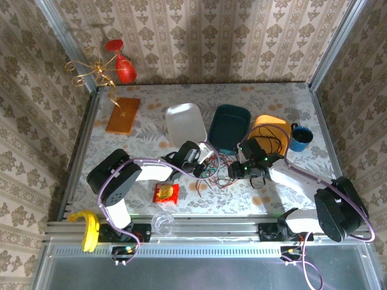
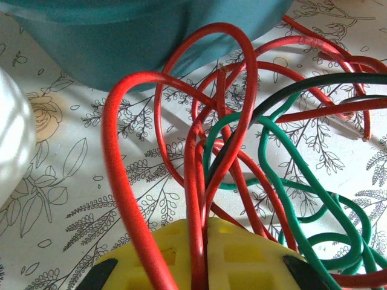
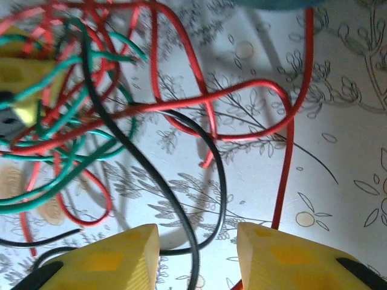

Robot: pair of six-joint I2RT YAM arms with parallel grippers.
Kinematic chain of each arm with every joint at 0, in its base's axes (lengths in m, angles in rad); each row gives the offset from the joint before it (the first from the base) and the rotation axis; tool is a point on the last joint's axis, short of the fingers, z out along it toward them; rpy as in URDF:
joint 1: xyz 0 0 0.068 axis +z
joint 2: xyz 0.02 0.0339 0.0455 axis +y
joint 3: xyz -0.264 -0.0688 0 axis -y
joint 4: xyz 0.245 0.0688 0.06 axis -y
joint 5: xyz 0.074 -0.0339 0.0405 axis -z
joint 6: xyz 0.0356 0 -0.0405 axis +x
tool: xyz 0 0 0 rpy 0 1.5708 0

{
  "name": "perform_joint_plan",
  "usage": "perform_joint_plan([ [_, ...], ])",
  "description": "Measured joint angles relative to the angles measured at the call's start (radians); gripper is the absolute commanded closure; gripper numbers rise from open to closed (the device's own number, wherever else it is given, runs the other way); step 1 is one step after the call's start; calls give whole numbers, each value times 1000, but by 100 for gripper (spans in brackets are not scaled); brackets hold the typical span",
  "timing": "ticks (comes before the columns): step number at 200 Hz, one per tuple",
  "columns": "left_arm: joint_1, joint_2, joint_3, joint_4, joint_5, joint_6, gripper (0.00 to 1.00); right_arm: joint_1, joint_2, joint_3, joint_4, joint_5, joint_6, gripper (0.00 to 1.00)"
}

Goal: Untangle the cables

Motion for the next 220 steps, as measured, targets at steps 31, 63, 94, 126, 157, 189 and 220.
perform_joint_plan([
  [31,0,0,0,0,1,0,91,0,44,-1,39,13,-2,76],
  [63,0,0,0,0,3,0,91,0,63,-6,69,40,28,100],
  [94,0,0,1,0,5,0,99,0,20,-5,62,133,24,100],
  [126,-3,0,5,3,29,0,100,-13,-119,10,26,237,24,100],
  [157,-8,0,17,19,44,0,100,-45,-241,44,-11,314,31,100],
  [189,-6,6,17,15,40,0,100,-94,-335,70,-45,380,56,100],
  [220,-6,10,17,14,36,0,100,-152,-395,111,-63,425,80,100],
])
